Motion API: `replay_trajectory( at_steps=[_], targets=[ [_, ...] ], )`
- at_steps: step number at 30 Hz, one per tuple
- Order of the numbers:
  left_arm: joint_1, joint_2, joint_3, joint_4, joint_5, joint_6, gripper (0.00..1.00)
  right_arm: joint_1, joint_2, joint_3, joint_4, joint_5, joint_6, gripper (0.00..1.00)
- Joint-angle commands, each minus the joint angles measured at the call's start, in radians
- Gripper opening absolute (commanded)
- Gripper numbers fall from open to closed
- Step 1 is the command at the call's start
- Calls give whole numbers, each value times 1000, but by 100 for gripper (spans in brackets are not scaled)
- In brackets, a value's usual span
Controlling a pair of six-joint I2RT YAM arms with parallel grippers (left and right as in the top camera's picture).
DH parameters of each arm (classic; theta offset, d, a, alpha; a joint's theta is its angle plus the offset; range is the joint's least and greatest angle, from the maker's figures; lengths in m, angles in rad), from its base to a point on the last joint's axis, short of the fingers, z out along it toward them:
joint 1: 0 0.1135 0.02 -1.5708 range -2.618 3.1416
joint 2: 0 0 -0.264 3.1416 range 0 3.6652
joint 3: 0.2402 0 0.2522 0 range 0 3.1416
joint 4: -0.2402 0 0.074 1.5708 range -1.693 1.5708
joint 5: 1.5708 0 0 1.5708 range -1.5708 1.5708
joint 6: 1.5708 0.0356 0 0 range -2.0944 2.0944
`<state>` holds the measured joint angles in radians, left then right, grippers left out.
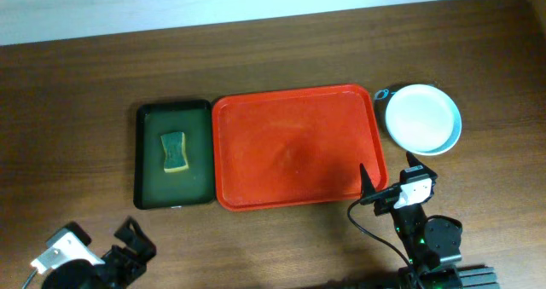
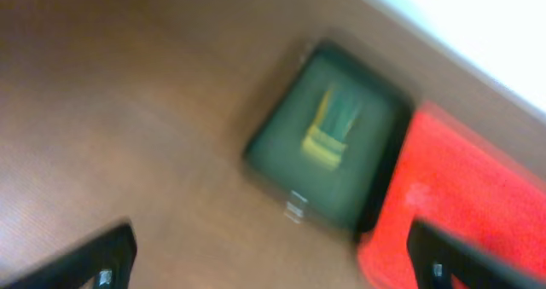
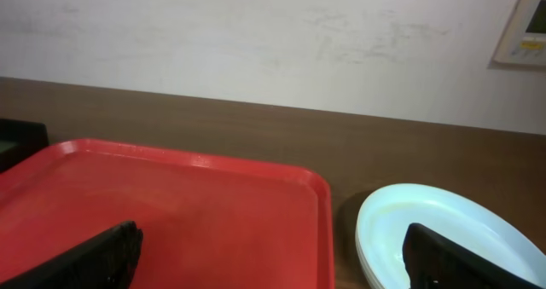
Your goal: Clean dirty plates on tray and stack at the side
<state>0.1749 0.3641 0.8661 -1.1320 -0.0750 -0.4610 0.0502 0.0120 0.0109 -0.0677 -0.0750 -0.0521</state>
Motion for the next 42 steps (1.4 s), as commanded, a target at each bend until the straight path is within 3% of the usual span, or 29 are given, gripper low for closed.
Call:
replay_trajectory(
  at_steps=[1, 8, 12, 16, 24, 27, 32, 36, 42],
  targets=[
    [-24, -127, -150, 219, 8, -17, 99, -6, -8, -5, -5, 2, 7, 98],
    [-107, -323, -438, 849, 8, -17, 99, -6, -8, -5, -5, 2, 7, 98],
    [-125, -359, -567, 1112, 8, -17, 99, -6, -8, -5, -5, 2, 7, 98],
    [-125, -359, -679, 1255, 7, -17, 99, -6, -8, -5, -5, 2, 7, 98],
    [-125, -359, -848, 1304, -1, -17, 99, -6, -8, -5, -5, 2, 7, 98],
    [-125, -359, -858, 1233, -1, 3, 99, -6, -8, -5, -5, 2, 7, 98],
    [-112, -359, -858, 1049, 5, 166, 99, -6, -8, -5, -5, 2, 7, 98],
    [-113, -359, -857, 1048, 72, 419, 99, -6, -8, -5, -5, 2, 7, 98],
    [-113, -359, -857, 1048, 71, 531, 99, -6, -8, -5, -5, 2, 7, 98]
  ],
)
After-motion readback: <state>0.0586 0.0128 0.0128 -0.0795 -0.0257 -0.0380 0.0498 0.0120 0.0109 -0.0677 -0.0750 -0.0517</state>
